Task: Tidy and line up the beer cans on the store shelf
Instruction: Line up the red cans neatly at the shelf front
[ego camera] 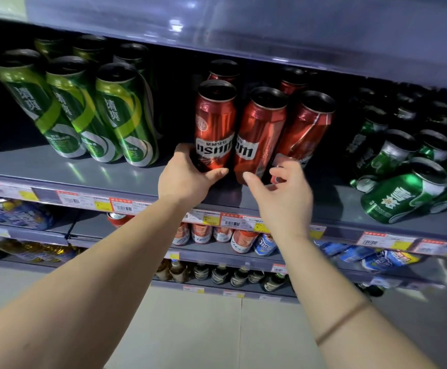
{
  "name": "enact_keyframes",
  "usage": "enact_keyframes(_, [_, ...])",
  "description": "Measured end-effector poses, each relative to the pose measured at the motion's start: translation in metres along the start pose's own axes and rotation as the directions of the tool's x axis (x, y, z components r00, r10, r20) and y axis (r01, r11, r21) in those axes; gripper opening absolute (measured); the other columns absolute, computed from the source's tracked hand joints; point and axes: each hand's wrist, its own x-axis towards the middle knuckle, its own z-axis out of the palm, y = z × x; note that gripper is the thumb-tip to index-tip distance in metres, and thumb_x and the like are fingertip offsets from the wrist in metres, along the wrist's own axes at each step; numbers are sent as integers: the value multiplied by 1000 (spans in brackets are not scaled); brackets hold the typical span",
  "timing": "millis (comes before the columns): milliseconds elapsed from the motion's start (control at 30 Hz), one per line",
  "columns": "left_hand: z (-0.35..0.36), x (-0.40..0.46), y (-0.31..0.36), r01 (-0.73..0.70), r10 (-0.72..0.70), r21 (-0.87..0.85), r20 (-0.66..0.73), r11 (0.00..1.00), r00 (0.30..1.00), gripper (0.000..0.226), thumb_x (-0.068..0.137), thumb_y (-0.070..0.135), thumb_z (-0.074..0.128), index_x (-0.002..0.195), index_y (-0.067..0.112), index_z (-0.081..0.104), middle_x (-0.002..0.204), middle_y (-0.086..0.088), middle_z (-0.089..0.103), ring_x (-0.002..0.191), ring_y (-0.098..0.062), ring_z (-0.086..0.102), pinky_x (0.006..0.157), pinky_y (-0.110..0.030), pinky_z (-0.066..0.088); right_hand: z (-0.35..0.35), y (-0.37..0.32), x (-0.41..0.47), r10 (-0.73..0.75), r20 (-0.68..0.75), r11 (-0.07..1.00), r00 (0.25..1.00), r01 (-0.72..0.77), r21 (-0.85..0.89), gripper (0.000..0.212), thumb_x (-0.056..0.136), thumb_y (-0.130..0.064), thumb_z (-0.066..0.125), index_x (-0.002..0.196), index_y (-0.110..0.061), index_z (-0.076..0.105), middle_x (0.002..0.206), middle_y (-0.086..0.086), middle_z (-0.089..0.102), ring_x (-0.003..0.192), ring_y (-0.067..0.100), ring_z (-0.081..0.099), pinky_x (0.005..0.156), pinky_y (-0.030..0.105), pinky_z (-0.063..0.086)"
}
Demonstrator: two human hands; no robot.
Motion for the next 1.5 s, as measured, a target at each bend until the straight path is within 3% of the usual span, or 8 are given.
enact_keyframes(100, [-1, 0, 0, -6, 7, -4, 7, 1000, 1000, 72, 64, 55, 81, 122, 23, 53, 112, 7, 69, 103, -19, 65, 87, -38, 52, 15, -6, 1, 113, 20, 990, 993, -111, -90, 72, 69, -67, 69, 126, -29, 49, 121, -11, 61, 108, 16, 60, 73, 30, 38])
enact_keyframes(400, [-5, -8, -3, 33, -36, -80, -32, 996, 999, 70, 65, 50, 83, 122, 22, 55, 103, 16, 63, 98, -9, 61, 80, -26, 46, 41, -14, 3, 113, -270, 972, 956, -163, -170, 67, 66, -66, 71, 111, -18, 60, 112, 2, 62, 106, 27, 59, 86, 40, 43])
enact_keyframes(633, [-10, -12, -1, 75, -81, -116, -47, 990, 996, 66, 68, 44, 84, 121, 21, 53, 97, 16, 59, 98, -10, 61, 78, -23, 41, 35, -6, 0, 44, -169, 979, 985, -76, -187, 47, 84, -52, 64, 106, -12, 56, 102, 7, 69, 97, 31, 63, 85, 42, 47])
enact_keyframes(867, [-13, -12, 4, 75, -75, -62, 4, 995, 997, 72, 63, 45, 86, 119, 22, 48, 107, 10, 64, 105, -17, 63, 80, -27, 45, 40, -30, 4, 190, -126, 969, 974, -206, -133, 79, 67, -64, 72, 122, -16, 42, 118, 3, 58, 103, 29, 62, 85, 43, 51])
enact_keyframes(1000, [-16, -11, 0, 65, -63, -79, 30, 995, 998, 70, 65, 39, 87, 122, 21, 49, 113, 7, 65, 107, -16, 62, 83, -26, 44, 50, -34, 11, 267, -162, 957, 950, -281, -69, 76, 65, -62, 75, 118, -16, 44, 118, 5, 57, 102, 32, 63, 85, 43, 52])
enact_keyframes(1133, [-16, -9, -1, 65, -63, -86, 23, 994, 998, 67, 68, 38, 85, 122, 20, 50, 112, 8, 65, 105, -16, 62, 82, -26, 43, 40, -23, 10, 139, -81, 988, 987, -144, -58, 68, 71, -53, 76, 122, -15, 53, 126, 5, 50, 116, 27, 53, 91, 36, 45])
enact_keyframes(1333, [-14, -6, -5, 44, -42, -69, 31, 997, 999, 68, 68, 41, 84, 125, 23, 50, 115, 8, 66, 107, -16, 63, 89, -34, 49, 31, -13, 5, 95, 32, 995, 995, -96, 22, 55, 84, -41, 68, 123, -9, 48, 105, 3, 53, 98, 23, 53, 87, 35, 44])
enact_keyframes(1500, [-13, -5, -5, 21, -20, -31, 58, 999, 998, 66, 75, 39, 79, 131, 22, 48, 120, 5, 65, 112, -19, 61, 88, -31, 47, 32, -22, 8, 163, 23, 984, 986, -164, 65, 69, 77, -49, 73, 131, -18, 44, 125, 1, 53, 115, 20, 51, 81, 27, 35])
